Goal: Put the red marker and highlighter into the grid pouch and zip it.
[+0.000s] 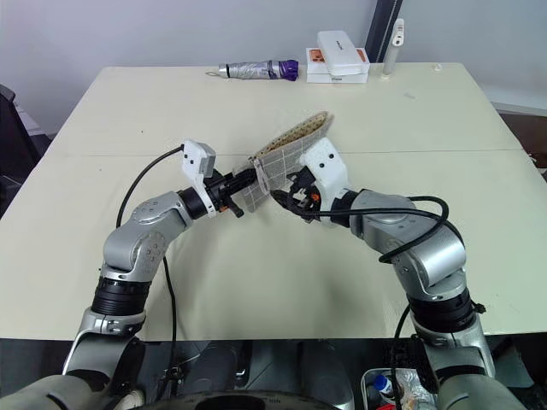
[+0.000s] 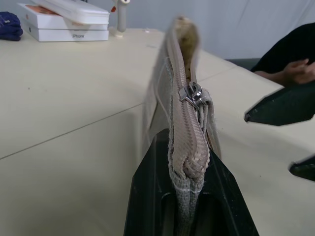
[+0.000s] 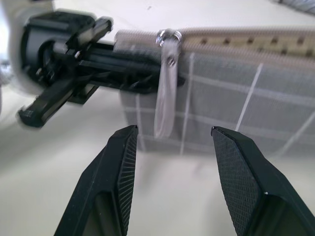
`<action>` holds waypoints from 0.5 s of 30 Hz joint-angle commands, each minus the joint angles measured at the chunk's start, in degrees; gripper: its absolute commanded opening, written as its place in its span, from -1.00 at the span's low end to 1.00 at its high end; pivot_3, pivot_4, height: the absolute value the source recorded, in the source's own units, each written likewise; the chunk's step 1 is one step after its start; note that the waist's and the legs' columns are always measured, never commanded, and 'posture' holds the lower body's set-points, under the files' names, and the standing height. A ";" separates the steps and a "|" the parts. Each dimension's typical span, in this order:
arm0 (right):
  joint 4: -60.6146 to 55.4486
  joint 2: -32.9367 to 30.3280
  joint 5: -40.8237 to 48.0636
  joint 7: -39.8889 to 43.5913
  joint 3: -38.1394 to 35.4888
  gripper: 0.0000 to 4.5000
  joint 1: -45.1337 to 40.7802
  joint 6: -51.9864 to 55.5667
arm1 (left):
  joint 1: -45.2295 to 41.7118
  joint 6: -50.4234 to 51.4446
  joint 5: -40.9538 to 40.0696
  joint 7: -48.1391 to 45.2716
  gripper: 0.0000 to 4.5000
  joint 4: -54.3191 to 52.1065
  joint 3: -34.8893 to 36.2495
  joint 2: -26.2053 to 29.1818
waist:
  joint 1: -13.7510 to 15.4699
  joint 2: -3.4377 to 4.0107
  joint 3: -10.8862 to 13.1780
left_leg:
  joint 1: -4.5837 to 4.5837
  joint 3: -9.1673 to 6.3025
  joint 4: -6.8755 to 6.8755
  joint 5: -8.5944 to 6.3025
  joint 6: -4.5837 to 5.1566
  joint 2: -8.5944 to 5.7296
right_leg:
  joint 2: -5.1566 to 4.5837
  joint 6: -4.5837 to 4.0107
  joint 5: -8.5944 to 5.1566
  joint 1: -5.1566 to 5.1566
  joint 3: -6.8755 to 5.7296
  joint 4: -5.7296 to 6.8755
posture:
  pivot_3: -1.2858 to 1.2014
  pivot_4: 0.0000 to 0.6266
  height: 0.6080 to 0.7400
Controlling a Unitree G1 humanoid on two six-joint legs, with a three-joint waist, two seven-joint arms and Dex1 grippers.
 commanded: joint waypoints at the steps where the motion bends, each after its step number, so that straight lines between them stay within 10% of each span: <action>1: 0.92 2.39 -1.81 -1.46 1.89 0.08 -1.59 -2.03 | -0.87 0.13 -1.03 -0.53 -1.00 -3.42 -0.48 -0.20 | -0.02 0.00 0.00 | 0.00 0.00 0.00 0.00 0.00 0.00 | 0.00 0.00 0.00 0.00 0.00 0.00 | 0.03 -0.52 1.00; 6: 3.99 5.68 -3.22 -2.64 2.71 0.08 -2.27 -3.64 | -0.37 0.42 -0.99 -0.56 -1.00 -4.29 -1.07 -0.41 | 0.01 0.00 0.00 | 0.00 0.00 0.00 0.00 0.00 -0.01 | -0.01 0.00 0.00 0.00 0.00 0.00 | 0.03 -0.52 1.00; 12: 6.84 7.16 -4.31 -3.00 1.59 -0.99 -2.96 -4.60 | 0.48 0.47 -0.95 -0.51 -1.00 -5.28 -1.34 -0.31 | -0.06 0.00 0.00 | 0.00 0.00 -0.01 0.00 0.00 -0.01 | -0.01 0.00 0.00 -0.01 0.00 0.00 | 0.03 -0.52 1.00; 15: 6.55 5.70 -4.77 -2.57 0.44 -0.99 -3.25 -4.37 | 0.66 -0.78 0.28 -0.23 -1.00 -4.83 -1.30 0.19 | -0.03 0.00 0.00 | 0.00 0.00 -0.01 0.00 0.00 -0.01 | -0.01 0.00 0.00 -0.01 0.00 0.00 | 0.03 -0.52 1.00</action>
